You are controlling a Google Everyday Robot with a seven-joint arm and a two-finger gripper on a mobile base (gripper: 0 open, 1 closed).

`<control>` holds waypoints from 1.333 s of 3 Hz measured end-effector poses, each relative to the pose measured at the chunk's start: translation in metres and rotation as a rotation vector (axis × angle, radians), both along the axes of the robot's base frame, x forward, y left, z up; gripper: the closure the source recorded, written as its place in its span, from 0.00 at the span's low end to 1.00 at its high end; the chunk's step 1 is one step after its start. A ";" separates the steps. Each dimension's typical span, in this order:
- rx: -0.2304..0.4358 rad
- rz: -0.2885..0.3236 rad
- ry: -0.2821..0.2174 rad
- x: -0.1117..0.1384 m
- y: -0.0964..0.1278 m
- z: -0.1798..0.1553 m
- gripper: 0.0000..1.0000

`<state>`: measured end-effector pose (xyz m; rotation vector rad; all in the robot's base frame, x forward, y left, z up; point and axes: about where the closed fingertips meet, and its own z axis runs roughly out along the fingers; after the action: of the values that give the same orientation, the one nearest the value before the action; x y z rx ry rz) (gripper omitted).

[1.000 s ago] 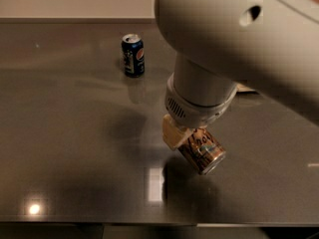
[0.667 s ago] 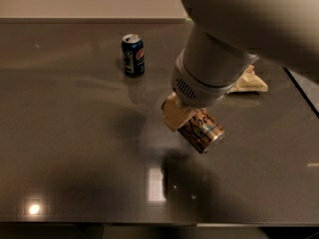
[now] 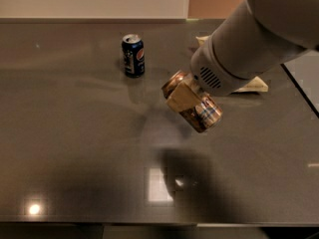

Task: Place orange can upright

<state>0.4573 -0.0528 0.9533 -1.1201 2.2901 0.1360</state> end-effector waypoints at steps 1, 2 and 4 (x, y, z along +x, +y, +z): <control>0.114 0.035 -0.095 0.004 -0.004 -0.002 1.00; 0.217 0.017 -0.183 0.015 -0.017 -0.015 1.00; 0.429 -0.025 -0.263 0.032 -0.033 -0.043 1.00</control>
Offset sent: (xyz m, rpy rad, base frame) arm 0.0088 0.0100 0.0044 0.4415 -0.4158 0.2690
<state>0.4893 -0.0853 0.9098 -0.8314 1.9203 0.4228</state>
